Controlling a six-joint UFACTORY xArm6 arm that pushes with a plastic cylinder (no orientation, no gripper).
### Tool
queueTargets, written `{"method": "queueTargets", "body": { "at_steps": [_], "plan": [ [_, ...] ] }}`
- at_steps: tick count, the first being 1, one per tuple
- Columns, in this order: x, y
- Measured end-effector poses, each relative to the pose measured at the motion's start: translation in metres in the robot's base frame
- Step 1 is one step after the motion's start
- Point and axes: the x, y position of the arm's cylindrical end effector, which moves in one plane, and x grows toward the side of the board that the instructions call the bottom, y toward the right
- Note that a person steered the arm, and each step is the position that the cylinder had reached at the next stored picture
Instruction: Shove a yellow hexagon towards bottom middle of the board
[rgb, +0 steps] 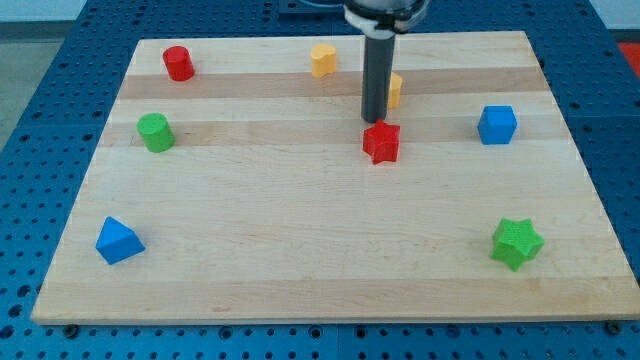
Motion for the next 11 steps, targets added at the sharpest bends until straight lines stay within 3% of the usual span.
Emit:
{"method": "queueTargets", "body": {
  "at_steps": [2,4,5,8,10,11],
  "plan": [
    [0.004,-0.021],
    [0.071,-0.069],
    [0.112,-0.011],
    [0.043,0.009],
    [0.083,-0.024],
    [0.042,-0.039]
  ]
}}
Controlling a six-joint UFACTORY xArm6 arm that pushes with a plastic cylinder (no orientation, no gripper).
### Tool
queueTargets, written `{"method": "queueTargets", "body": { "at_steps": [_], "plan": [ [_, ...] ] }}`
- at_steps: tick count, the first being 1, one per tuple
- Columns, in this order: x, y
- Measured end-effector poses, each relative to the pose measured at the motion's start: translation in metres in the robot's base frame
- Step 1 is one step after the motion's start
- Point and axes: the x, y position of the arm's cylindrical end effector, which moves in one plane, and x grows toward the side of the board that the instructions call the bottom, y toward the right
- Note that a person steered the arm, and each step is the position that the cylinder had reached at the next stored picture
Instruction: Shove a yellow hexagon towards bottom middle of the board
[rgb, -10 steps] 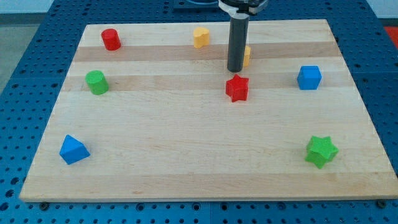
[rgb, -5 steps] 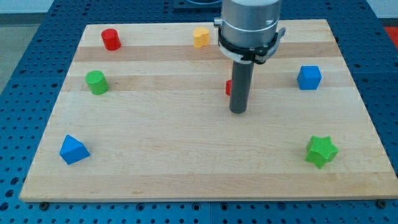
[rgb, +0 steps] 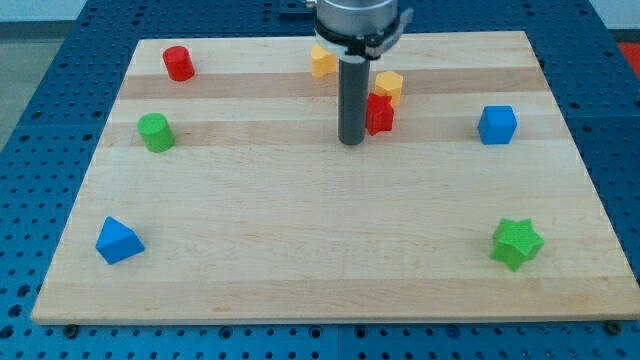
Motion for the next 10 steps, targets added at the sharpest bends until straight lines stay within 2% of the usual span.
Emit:
{"method": "queueTargets", "body": {
  "at_steps": [1,2,4,6,8,9,10],
  "plan": [
    [-0.01,0.0],
    [-0.054,0.007],
    [-0.056,0.037],
    [-0.049,0.039],
    [0.006,0.044],
    [-0.02,0.057],
    [-0.025,0.059]
  ]
}}
